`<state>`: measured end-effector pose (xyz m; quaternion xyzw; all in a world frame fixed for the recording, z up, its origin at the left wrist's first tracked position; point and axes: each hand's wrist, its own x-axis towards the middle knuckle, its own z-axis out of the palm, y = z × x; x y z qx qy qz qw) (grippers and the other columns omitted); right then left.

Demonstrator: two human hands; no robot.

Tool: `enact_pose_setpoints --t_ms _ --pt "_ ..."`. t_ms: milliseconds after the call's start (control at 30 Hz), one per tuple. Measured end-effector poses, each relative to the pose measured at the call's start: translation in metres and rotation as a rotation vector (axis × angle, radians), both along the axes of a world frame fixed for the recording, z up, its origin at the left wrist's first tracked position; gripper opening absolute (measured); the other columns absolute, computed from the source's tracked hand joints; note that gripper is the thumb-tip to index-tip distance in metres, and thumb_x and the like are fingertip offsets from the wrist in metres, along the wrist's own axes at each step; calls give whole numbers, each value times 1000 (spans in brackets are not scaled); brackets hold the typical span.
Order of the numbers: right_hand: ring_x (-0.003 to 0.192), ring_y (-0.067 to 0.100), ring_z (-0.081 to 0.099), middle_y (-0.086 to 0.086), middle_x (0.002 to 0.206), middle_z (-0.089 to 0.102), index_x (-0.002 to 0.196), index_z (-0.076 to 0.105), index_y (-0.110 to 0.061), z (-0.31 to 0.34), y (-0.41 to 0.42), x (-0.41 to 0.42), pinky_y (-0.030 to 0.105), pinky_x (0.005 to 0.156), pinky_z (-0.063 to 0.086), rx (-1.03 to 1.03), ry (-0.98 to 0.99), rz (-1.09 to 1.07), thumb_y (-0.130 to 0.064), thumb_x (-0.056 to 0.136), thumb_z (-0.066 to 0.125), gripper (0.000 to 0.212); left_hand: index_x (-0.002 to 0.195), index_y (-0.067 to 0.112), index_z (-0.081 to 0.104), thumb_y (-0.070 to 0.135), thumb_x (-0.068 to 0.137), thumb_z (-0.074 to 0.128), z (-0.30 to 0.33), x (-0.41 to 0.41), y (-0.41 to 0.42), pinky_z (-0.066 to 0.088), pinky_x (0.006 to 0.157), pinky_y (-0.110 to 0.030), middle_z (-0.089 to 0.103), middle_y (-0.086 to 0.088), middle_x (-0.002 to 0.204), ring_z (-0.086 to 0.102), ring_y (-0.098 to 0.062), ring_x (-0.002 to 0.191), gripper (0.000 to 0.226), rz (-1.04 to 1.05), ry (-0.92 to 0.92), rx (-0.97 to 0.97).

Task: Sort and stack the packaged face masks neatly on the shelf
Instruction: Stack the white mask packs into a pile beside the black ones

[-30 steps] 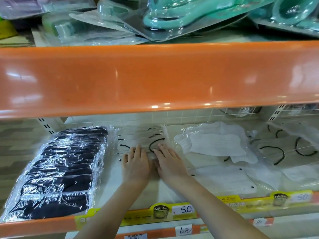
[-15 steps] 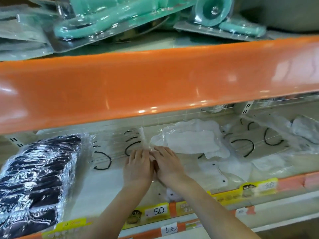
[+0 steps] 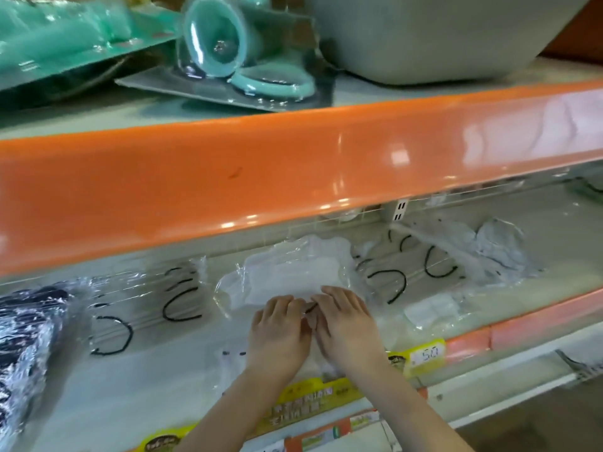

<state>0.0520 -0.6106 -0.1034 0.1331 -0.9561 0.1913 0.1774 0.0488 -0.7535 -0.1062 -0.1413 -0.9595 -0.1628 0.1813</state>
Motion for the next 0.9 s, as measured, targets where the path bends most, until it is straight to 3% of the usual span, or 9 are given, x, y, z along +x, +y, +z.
enact_pose_setpoints --t_ms 100,200,400,533,667,733,800,900 --pt "101 26 62 6 112 64 100 68 -14 -3 28 0 36 86 52 20 24 -55 -21 73 69 29 86 16 70 29 71 43 0 -3 24 52 62 -31 68 2 89 66 -21 83 34 -45 11 24" --pt "108 27 57 7 117 60 107 64 -15 -2 54 1 40 90 50 86 42 -118 -27 74 63 35 87 17 71 30 71 42 3 -6 48 53 63 -28 68 4 89 66 -19 83 36 -82 4 29" --pt "117 39 53 19 126 56 114 63 -5 -12 100 -9 53 95 45 198 -36 -241 -37 61 79 64 90 20 66 30 72 41 -2 -13 89 53 66 -27 65 4 96 50 -14 97 32 -133 -34 54" --pt "116 38 57 22 126 59 114 64 -6 -20 116 -14 50 93 48 188 -74 -289 -47 55 85 75 94 19 68 29 72 38 -1 -15 109 54 66 -26 68 4 98 64 -15 92 38 -129 -108 13" --pt "113 36 59 18 122 62 115 64 -8 -25 121 -19 44 91 50 157 -19 -275 -40 61 84 66 97 20 66 26 74 42 -8 -17 116 53 66 -28 68 6 98 66 -15 89 34 -82 -128 29" --pt "111 36 59 17 120 62 113 65 -8 -27 123 -21 43 90 50 149 10 -274 -36 66 81 57 103 18 65 23 74 45 -13 -18 116 54 70 -31 68 3 101 65 -17 92 36 -79 -116 42" --pt "112 33 59 15 120 63 112 66 -8 -28 123 -22 42 90 50 102 41 -284 -41 80 65 46 110 14 63 19 72 55 -15 -18 116 54 74 -33 68 1 105 65 -19 96 39 -78 -111 65" --pt "112 29 60 11 118 65 110 68 -11 -26 122 -21 41 91 50 7 73 -289 -44 88 45 46 112 11 63 20 75 52 -15 -19 116 54 76 -32 69 0 104 65 -18 96 39 -49 -104 87"
